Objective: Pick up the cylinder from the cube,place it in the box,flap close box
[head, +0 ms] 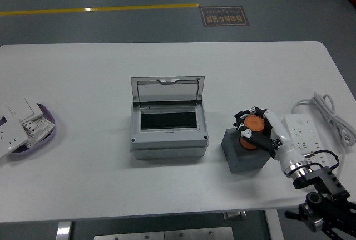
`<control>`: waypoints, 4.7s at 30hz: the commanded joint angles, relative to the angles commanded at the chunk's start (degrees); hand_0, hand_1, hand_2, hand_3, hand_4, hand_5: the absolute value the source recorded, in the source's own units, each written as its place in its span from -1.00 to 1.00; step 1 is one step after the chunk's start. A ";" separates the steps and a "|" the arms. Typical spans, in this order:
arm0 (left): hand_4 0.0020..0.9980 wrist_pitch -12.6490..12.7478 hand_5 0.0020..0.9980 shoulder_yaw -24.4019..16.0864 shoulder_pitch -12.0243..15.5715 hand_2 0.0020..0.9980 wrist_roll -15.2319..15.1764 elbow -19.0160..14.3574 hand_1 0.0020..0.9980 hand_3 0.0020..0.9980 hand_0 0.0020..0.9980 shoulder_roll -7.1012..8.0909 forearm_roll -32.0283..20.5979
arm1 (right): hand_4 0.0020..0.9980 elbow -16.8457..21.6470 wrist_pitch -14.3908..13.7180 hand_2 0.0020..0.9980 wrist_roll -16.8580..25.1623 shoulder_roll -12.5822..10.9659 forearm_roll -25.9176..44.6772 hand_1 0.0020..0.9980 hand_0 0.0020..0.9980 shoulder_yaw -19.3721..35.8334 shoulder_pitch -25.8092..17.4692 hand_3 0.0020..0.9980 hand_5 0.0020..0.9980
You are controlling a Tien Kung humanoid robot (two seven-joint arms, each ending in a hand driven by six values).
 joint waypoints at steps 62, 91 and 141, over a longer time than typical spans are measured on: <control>0.41 -0.20 -0.51 1.90 -0.74 0.24 0.41 -0.08 0.25 0.28 0.19 0.12 -0.82 | -0.04 -8.29 16.81 0.33 -46.88 18.26 -60.83 0.33 0.55 -22.98 33.12 0.32 -0.39; 0.40 -0.45 -0.53 -0.13 -0.69 0.24 0.65 -0.84 0.25 0.28 0.19 -0.07 1.40 | 0.61 2.15 12.22 0.35 -40.77 12.25 -48.94 0.31 0.57 -14.85 28.73 0.30 -0.07; 0.40 -0.54 -0.53 -1.73 -1.21 0.24 0.95 -1.31 0.25 0.27 0.19 0.09 3.22 | 0.56 3.66 8.41 0.29 -37.61 3.92 -35.72 0.26 0.40 -17.51 31.13 0.27 -0.05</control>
